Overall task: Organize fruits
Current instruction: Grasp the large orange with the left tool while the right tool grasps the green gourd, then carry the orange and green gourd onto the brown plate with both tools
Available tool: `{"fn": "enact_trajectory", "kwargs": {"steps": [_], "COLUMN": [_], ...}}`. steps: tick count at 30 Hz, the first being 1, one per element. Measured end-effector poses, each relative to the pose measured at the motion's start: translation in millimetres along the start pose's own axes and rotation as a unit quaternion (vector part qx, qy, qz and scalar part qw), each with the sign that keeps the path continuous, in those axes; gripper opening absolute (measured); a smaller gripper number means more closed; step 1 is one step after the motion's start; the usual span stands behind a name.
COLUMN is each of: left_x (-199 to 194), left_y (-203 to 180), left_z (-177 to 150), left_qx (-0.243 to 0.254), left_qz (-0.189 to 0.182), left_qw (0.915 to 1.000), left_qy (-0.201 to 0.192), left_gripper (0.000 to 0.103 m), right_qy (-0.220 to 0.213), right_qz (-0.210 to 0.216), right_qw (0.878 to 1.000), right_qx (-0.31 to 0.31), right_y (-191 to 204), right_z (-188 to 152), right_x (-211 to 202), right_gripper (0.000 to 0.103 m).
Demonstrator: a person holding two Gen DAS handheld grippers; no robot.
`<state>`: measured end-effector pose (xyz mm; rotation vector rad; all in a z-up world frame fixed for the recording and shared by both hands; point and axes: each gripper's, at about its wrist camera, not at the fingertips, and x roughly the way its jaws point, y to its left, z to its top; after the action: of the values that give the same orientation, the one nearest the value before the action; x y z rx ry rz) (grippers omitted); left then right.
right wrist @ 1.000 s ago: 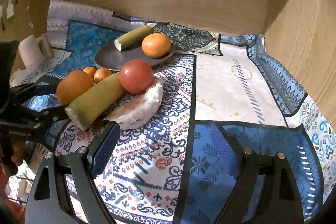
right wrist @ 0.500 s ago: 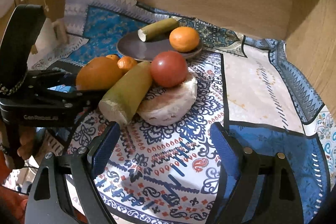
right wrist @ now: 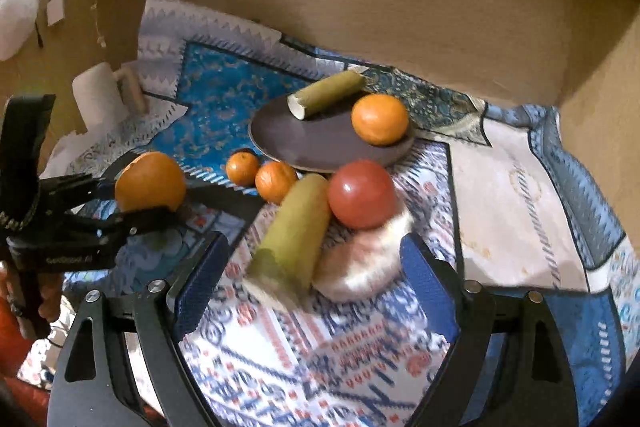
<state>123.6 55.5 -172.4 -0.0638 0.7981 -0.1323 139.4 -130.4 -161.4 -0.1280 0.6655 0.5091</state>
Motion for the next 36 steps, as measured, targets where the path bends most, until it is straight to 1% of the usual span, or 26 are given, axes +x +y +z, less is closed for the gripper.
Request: {"fn": "enact_trajectory", "kwargs": {"steps": [4,8,11,15,19,22,25,28,34,36], "left_x": [-4.2,-2.5,-1.5,2.1,5.5,8.6,11.9,14.9,19.2,19.0], "left_y": [7.9,15.5,14.7,9.4,8.5,10.0,12.0,11.5,7.7,7.3], "left_z": [-0.7,-3.4,-4.0,-3.4,0.3,4.5,8.6,11.6,14.4,15.2], "left_qx": [0.002,-0.008,-0.004,0.008,0.013,0.008,-0.001,0.0,-0.003,-0.003], "left_qz": [0.013,0.0,0.0,0.011,0.009,0.004,0.0,0.001,0.014,0.012], "left_qw": [0.9999,0.9999,0.9999,0.9998,0.9998,0.9999,1.0,1.0,0.9997,0.9998], "left_qy": [-0.009,-0.007,-0.01,-0.013,-0.013,-0.012,-0.008,-0.007,-0.018,-0.018], "left_gripper": [0.067,0.067,0.067,0.068,0.068,0.068,0.068,0.068,0.068,0.067], "right_qy": [0.026,0.053,0.066,0.072,0.08,0.083,0.085,0.082,0.063,0.056], "right_qz": [0.006,0.006,0.002,0.01,0.014,0.019,0.034,0.043,0.037,0.041], "right_qw": [1.0,0.999,0.998,0.997,0.996,0.996,0.994,0.994,0.997,0.997], "right_qx": [-0.003,-0.002,0.009,0.023,0.026,0.031,0.053,0.064,0.034,0.032], "right_y": [8.8,11.8,7.6,1.1,-0.2,-2.4,-8.8,-12.3,-2.9,-3.3], "right_z": [2.6,-0.3,-0.7,1.9,5.3,7.4,7.8,7.9,7.6,9.7], "right_x": [18.3,32.6,40.3,44.6,50.4,53.9,56.0,54.7,42.4,37.4], "right_gripper": [0.084,0.062,0.053,0.051,0.05,0.04,0.035,0.034,0.034,0.034]}}
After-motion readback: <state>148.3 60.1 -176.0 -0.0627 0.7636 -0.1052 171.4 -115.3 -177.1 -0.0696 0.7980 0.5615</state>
